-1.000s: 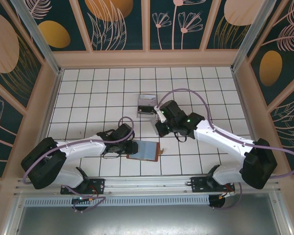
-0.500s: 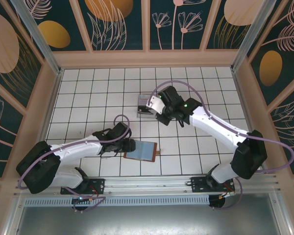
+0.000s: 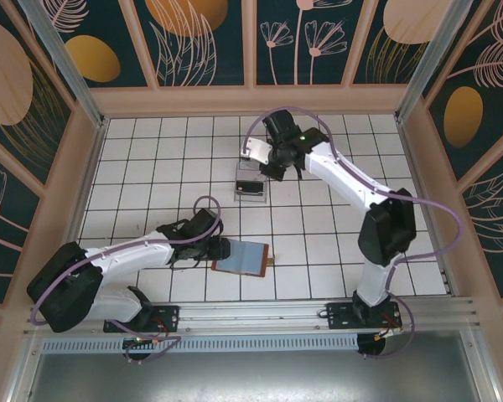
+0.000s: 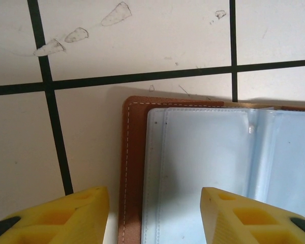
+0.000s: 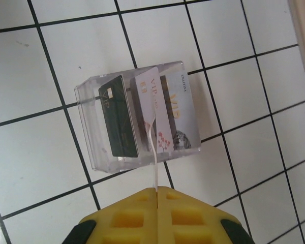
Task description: Take the credit cards out of the card holder
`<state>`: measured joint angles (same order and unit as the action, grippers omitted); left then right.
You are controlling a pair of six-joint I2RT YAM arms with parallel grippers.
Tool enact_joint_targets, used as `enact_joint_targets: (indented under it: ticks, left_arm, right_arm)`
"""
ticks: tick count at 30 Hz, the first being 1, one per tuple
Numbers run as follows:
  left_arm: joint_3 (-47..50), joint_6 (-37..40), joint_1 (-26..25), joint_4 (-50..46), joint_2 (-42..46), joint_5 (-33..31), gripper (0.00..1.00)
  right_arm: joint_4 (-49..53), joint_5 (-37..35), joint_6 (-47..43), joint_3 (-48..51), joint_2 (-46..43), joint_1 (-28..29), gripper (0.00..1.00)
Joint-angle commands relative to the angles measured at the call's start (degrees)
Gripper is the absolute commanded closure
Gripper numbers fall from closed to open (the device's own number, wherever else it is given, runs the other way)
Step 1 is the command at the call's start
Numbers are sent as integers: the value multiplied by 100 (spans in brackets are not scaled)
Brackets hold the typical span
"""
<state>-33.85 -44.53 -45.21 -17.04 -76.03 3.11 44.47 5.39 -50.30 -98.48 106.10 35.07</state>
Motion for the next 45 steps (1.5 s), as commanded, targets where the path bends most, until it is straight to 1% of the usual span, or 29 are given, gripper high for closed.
enact_joint_targets:
  ticks: [1, 5, 14, 22, 38, 39, 41, 45]
  left_arm:
    - [-42, 168, 64, -150, -117, 32, 49]
    - [-77, 182, 117, -160, -210, 49, 49]
    - [-170, 170, 161, -177, -377, 56, 49]
    - [-243, 173, 181, -186, -537, 54, 48]
    - [-188, 186, 268, -177, -624, 58, 47]
    - [-185, 189, 274, -177, -626, 66, 46]
    - [-177, 186, 276, -164, -629, 81, 46]
    - [-140, 191, 281, -118, -627, 118, 48]
  right_arm:
    - [559, 299, -371, -592, 435, -100, 100]
    - [750, 348, -499, -1152, 907, -204, 100]
    - [901, 420, -754, -1918, 1597, -333, 100]
    - [1139, 507, -915, -2569, 2151, -338, 100]
    - [1523, 525, -1047, -3001, 2805, -338, 100]
    - [1513, 534, -1052, -3017, 2823, -342, 98]
    - [1467, 509, -1043, -3037, 2859, -321, 88]
    - [1323, 362, -1004, -3059, 2873, -303, 80]
